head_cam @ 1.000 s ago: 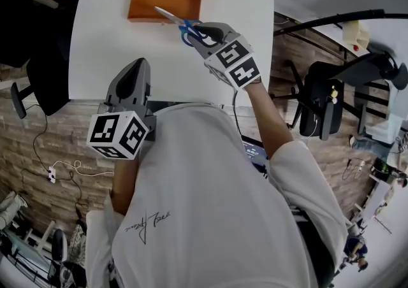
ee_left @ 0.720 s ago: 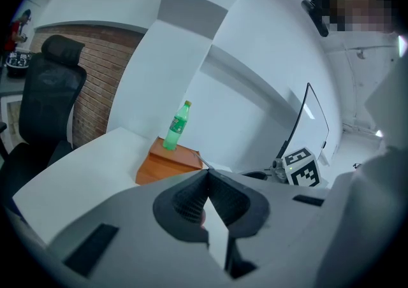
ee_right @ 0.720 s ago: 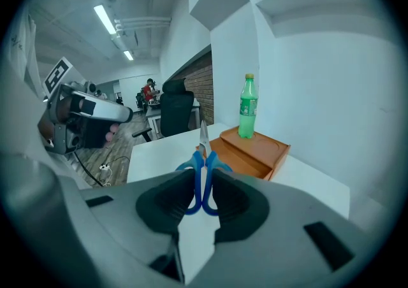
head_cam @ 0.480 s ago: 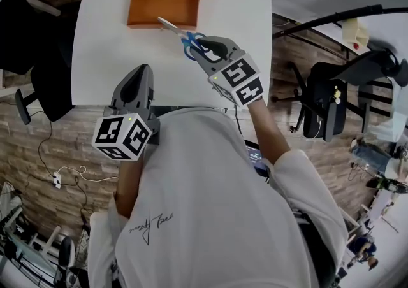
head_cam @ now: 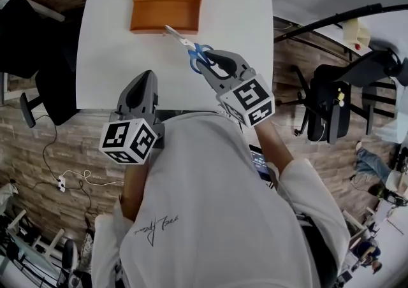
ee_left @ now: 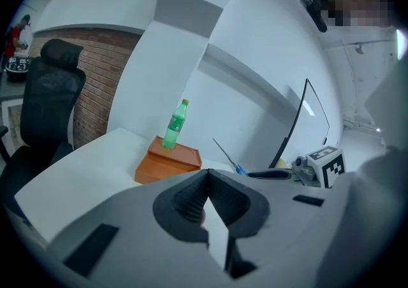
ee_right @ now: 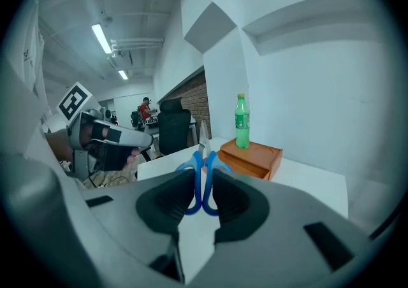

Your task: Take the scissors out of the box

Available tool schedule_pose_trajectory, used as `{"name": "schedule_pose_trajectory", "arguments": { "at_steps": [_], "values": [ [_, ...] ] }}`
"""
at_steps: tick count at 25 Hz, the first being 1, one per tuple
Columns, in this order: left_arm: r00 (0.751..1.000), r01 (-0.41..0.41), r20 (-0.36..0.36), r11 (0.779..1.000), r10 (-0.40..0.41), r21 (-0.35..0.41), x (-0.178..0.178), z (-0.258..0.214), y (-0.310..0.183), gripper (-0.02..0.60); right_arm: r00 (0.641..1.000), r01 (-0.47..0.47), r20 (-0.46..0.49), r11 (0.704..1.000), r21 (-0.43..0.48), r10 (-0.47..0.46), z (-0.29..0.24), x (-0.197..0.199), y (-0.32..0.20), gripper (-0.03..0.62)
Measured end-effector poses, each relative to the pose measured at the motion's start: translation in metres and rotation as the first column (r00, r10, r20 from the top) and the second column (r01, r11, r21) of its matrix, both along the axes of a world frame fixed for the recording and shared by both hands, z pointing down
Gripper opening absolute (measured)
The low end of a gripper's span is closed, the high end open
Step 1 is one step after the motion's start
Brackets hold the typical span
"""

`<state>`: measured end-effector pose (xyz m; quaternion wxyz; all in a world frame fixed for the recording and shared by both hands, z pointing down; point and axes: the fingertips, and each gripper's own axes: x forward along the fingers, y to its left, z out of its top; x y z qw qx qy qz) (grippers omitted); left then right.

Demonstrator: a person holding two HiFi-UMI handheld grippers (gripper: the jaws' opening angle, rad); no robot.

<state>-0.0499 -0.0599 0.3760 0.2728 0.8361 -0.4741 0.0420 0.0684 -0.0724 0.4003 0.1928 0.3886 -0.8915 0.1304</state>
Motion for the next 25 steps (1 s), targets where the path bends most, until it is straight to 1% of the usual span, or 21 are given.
{"name": "schedule_pose_trajectory", "arguments": {
  "at_steps": [9,12,18,21,25],
  "values": [
    [0.999,0.004,0.044,1.0,-0.005,0.028,0.004,-0.002,0.001,0.008,0.996,-0.064,0.069,0.998,0.005,0.063,-0.014,0.009,0.014,0.097],
    [0.999,0.003,0.045,0.999,-0.005,0.036,0.003,-0.005,0.002,0.008,0.992,-0.086,0.097,0.996,0.006,0.085,-0.022,0.009,0.017,0.097],
    [0.999,0.011,0.043,0.999,-0.013,0.041,0.0,-0.01,0.003,0.008,0.986,-0.124,0.114,0.992,0.02,0.121,-0.033,0.011,0.025,0.097],
    [1.0,0.014,0.026,0.999,-0.015,0.05,-0.003,-0.015,0.002,0.008,0.985,-0.128,0.122,0.991,0.023,0.125,-0.036,0.01,0.028,0.097],
    [0.998,-0.013,0.06,0.996,0.008,0.086,-0.002,-0.022,0.0,0.008,0.987,-0.113,0.114,0.993,0.031,0.109,-0.039,0.003,0.032,0.097]
  ]
}}
